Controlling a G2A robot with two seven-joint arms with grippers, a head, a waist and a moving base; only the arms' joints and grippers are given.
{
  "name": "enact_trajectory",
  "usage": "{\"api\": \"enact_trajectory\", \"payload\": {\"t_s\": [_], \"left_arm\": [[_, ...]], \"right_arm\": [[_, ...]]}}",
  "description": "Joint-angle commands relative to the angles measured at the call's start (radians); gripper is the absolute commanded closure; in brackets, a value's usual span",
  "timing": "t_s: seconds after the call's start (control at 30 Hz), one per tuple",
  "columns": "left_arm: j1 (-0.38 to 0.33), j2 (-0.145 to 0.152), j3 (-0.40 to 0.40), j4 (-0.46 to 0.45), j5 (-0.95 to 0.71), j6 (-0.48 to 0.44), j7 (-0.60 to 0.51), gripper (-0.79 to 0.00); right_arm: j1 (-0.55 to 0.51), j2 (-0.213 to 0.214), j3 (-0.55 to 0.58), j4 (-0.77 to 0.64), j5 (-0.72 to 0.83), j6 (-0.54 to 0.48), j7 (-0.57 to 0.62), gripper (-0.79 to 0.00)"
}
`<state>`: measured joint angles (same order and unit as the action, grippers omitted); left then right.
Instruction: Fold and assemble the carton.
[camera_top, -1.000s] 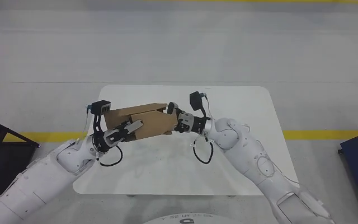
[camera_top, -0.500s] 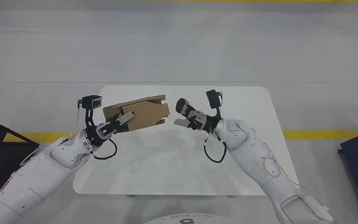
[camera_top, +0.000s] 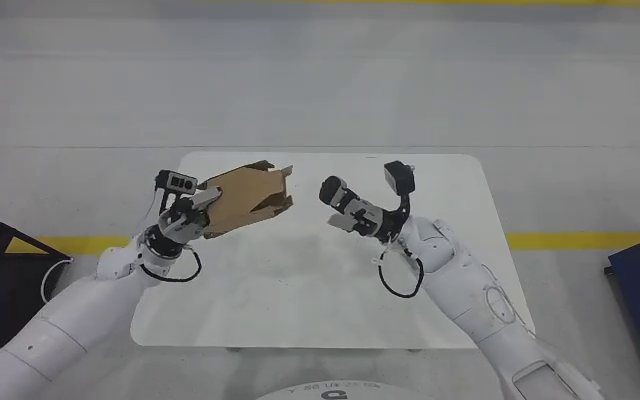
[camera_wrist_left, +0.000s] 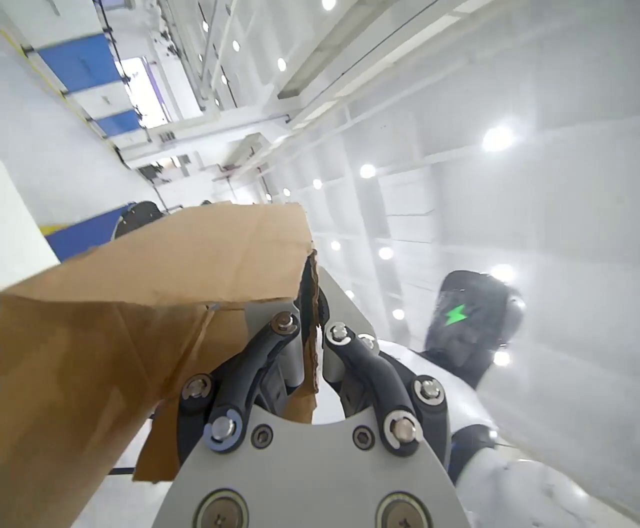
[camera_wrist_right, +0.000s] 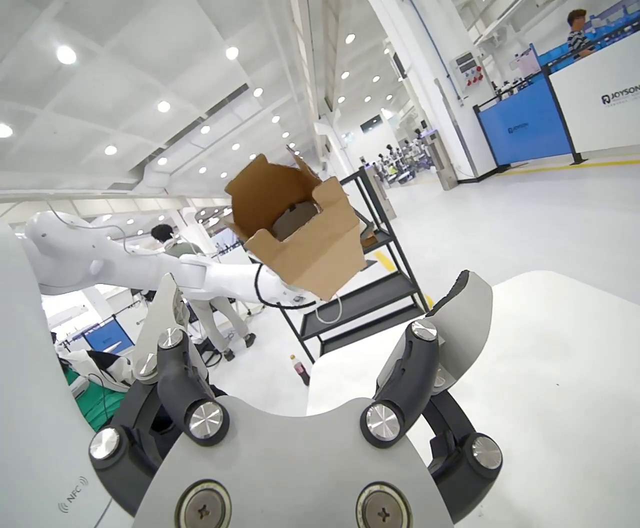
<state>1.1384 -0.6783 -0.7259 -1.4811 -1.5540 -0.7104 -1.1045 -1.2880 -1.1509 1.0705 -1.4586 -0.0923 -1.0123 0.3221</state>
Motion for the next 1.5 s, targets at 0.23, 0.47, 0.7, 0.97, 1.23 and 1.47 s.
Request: {"api": "enact_trajectory", "payload": {"t_s": [0.23, 0.47, 0.7, 0.97, 1.23, 1.47], "left_arm": [[-0.067, -0.093, 0.003, 0.135, -0.100, 0.277, -0.282, 0.000], [-0.106, -0.148, 0.023, 0.174, -0.010, 0.314, -0.319, 0.000], [-0.134, -0.191, 0.027, 0.208, 0.035, 0.355, -0.323, 0.000], [-0.148, -0.231, 0.031, 0.224, 0.108, 0.390, -0.312, 0.000], [-0.145, -0.258, 0.011, 0.248, 0.141, 0.414, -0.322, 0.000], [-0.137, -0.276, -0.018, 0.271, 0.158, 0.432, -0.339, 0.000]], "right_arm": [[0.023, -0.003, -0.006, 0.048, -0.049, 0.015, -0.005, -0.785], [0.040, -0.021, -0.056, 0.046, -0.139, 0.041, -0.035, -0.785], [0.051, -0.033, -0.087, 0.044, -0.202, 0.057, -0.058, -0.785], [0.069, -0.046, -0.125, 0.052, -0.245, 0.089, -0.062, -0.785], [0.082, -0.054, -0.143, 0.061, -0.269, 0.113, -0.072, -0.785], [0.064, -0.053, -0.125, 0.055, -0.277, 0.081, -0.106, -0.785]]}}
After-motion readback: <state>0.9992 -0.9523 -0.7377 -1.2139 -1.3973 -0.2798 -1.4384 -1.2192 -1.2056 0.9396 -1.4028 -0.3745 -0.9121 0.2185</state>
